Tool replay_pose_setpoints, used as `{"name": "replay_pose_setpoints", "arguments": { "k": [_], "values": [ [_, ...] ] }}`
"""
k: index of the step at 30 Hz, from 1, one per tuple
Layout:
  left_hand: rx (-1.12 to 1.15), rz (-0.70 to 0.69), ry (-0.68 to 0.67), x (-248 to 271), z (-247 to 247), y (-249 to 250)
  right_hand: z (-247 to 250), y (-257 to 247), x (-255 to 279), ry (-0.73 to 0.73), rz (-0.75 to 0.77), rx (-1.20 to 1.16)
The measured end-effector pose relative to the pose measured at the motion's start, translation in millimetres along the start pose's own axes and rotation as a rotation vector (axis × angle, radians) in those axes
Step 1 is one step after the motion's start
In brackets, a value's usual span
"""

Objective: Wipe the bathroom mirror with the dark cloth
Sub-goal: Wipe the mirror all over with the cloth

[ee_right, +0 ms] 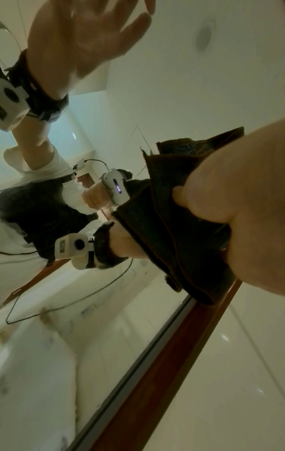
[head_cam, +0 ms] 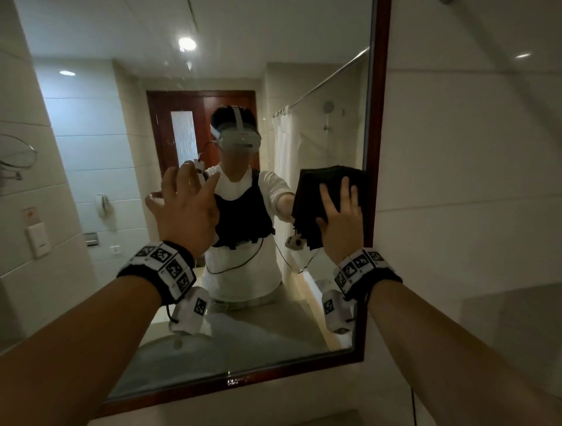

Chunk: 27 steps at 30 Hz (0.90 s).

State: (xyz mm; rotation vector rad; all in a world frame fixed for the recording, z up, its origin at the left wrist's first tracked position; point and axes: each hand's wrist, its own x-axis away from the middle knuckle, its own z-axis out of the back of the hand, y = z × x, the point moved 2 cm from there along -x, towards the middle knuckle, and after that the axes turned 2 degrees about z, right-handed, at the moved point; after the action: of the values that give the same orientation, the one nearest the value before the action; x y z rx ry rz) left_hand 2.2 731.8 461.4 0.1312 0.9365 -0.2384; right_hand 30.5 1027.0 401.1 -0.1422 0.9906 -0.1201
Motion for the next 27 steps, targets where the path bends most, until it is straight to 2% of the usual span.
{"name": "replay_pose_setpoints", "arguments": {
  "k": [4,10,12,15,17,22,27],
  "values": [
    [-0.006,-0.020,-0.038,6.7,-13.1,-3.0,-14.4,3.0,21.9,0.009,-0.014,-0.027],
    [-0.011,-0.013,-0.024,3.0,-23.5,-5.5,-24.0,-23.0,20.5,0.100,-0.086,-0.082],
    [-0.007,-0.012,-0.028,2.9,-24.6,-5.6,-28.2,-47.4,20.8,0.111,-0.018,-0.086],
    [-0.001,-0.005,-0.030,2.9,-23.8,-4.1,-44.8,-92.9,25.3,0.078,0.162,-0.022],
    [0.005,-0.001,-0.028,3.3,-22.4,-3.2,-53.2,-105.6,28.0,0.053,0.209,0.023],
    [0.016,0.015,-0.022,6.6,-19.0,-3.5,-36.9,-77.3,24.2,-0.013,0.301,0.015],
    [-0.008,0.018,-0.032,7.7,-16.5,-3.3,-14.5,-11.6,6.1,0.027,0.078,-0.019]
  ]
}}
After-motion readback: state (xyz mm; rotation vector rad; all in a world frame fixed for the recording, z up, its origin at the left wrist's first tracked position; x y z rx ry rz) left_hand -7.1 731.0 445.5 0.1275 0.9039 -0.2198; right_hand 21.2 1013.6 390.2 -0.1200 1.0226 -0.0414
